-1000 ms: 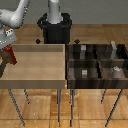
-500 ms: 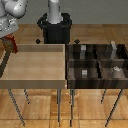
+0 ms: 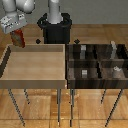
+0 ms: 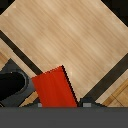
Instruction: Place the box of cereal into the appropriate compartment.
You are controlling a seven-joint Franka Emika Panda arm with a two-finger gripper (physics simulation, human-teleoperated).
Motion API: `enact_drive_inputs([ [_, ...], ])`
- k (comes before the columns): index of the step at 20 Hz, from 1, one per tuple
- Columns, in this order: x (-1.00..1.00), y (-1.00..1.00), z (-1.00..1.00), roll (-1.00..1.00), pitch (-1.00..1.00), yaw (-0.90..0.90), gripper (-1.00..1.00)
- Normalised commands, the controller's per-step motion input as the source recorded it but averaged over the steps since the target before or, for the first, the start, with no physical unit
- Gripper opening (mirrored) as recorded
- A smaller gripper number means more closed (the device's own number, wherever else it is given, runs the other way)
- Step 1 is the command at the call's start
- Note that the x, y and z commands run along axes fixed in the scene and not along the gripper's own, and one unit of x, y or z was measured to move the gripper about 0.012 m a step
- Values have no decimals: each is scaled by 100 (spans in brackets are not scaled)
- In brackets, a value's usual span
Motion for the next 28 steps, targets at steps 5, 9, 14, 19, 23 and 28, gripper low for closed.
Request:
enact_drive_inputs([
  [5,0,100,0,0,0,0,-100],
  [9,0,100,0,0,0,0,-100],
  [14,0,100,0,0,0,0,-100],
  [19,0,100,0,0,0,0,-100],
  [23,0,100,0,0,0,0,-100],
  [28,0,100,0,0,0,0,-100],
])
